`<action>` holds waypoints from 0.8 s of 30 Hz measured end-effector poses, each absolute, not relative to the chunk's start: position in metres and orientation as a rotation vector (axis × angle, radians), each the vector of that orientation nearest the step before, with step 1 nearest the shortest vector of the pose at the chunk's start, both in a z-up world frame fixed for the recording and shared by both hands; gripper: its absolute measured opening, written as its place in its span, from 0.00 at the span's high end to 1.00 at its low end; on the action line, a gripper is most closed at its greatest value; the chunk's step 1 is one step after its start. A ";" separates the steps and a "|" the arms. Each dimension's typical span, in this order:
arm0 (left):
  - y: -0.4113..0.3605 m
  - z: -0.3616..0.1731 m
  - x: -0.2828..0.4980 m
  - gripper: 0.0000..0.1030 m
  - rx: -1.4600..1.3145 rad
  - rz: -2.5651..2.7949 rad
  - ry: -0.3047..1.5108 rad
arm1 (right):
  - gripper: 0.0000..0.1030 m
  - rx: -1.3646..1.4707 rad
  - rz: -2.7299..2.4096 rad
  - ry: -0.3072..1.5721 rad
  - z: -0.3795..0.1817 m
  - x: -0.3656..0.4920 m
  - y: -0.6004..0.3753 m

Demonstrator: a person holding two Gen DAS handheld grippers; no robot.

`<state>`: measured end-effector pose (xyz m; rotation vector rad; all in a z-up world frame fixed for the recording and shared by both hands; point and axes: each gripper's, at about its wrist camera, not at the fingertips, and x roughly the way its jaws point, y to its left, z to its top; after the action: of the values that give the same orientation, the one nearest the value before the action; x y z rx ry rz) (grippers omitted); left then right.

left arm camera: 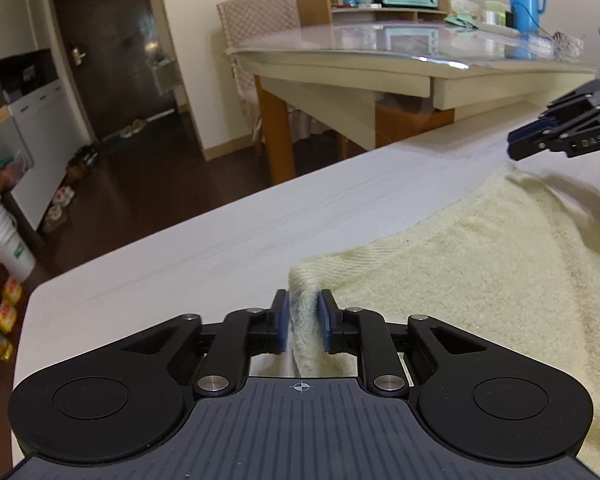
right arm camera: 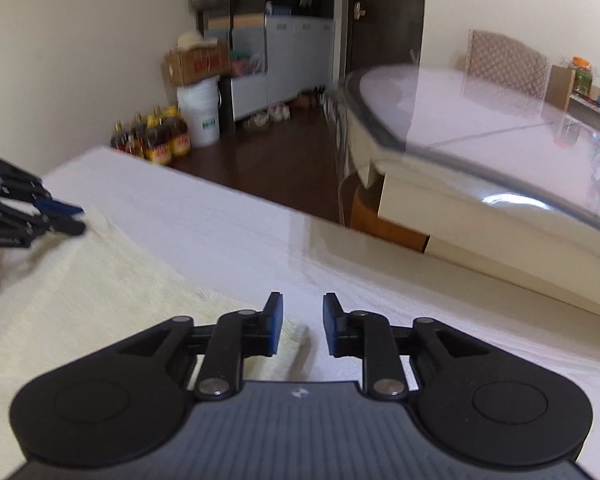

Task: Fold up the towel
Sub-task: 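Lift the towel by two corners with both grippers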

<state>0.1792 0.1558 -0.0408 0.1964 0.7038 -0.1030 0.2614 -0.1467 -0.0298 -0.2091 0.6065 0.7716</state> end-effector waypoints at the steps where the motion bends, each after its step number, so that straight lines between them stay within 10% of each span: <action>1: 0.158 -0.038 0.172 0.65 0.197 -0.101 0.698 | 0.65 -0.210 0.772 0.602 -0.029 0.260 -0.147; 24: 0.096 -0.035 0.003 0.34 0.503 -0.647 0.656 | 0.42 -0.739 1.118 0.555 -0.058 0.044 -0.167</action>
<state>0.0026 0.0964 -0.0351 0.5034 0.6562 -0.6471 0.0437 -0.1666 -0.0582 -0.7388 0.5547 1.1183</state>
